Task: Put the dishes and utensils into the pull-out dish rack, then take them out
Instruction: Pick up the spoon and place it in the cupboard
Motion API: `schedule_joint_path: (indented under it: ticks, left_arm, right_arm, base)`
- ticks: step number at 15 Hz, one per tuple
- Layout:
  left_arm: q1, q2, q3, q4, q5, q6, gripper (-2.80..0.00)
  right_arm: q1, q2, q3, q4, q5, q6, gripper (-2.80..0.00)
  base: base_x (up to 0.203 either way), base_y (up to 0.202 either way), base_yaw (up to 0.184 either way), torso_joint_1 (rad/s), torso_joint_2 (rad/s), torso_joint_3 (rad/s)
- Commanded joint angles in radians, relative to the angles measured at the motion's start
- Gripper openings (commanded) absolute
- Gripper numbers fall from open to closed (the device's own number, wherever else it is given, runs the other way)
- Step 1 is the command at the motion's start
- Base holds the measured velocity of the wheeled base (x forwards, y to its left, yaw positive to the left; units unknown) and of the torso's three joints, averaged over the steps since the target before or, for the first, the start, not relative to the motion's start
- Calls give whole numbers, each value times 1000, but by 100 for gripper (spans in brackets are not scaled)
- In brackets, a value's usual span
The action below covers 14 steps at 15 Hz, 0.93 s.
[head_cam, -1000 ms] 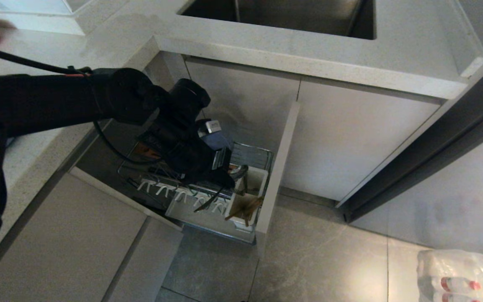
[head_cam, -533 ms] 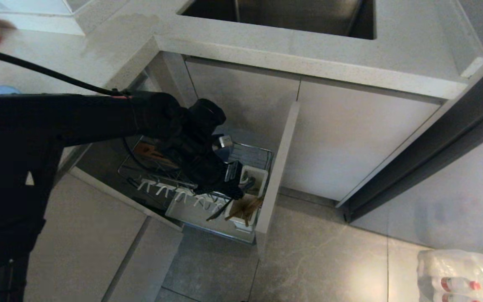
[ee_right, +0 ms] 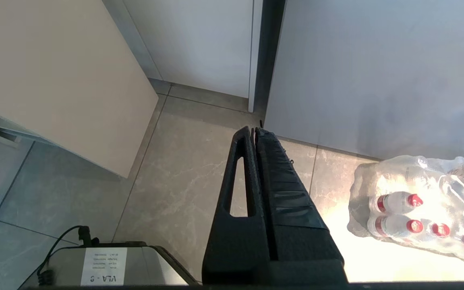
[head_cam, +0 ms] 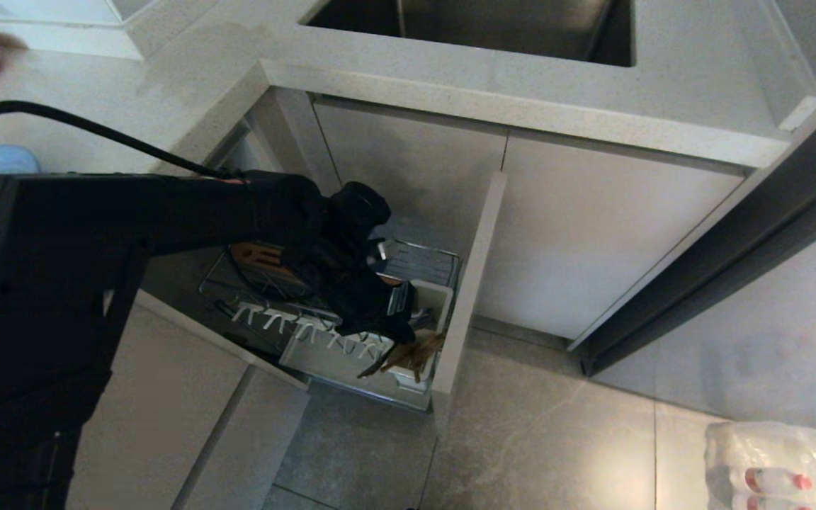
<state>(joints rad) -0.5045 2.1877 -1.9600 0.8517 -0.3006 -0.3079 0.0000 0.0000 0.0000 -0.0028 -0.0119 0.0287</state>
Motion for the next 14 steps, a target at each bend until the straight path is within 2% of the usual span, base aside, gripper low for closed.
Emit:
schedule_joint_path:
  ticks: [1, 14]
  left_arm:
    - [1, 10, -3, 3, -1, -2, -280]
    - [6, 40, -2, -22, 2, -4, -280]
  right_arm:
    - [0, 2, 0, 0, 0, 0, -280]
    - [0, 2, 0, 0, 0, 0, -280]
  base:
    - [0, 0, 0, 0, 0, 0]
    - [0, 0, 0, 0, 0, 0]
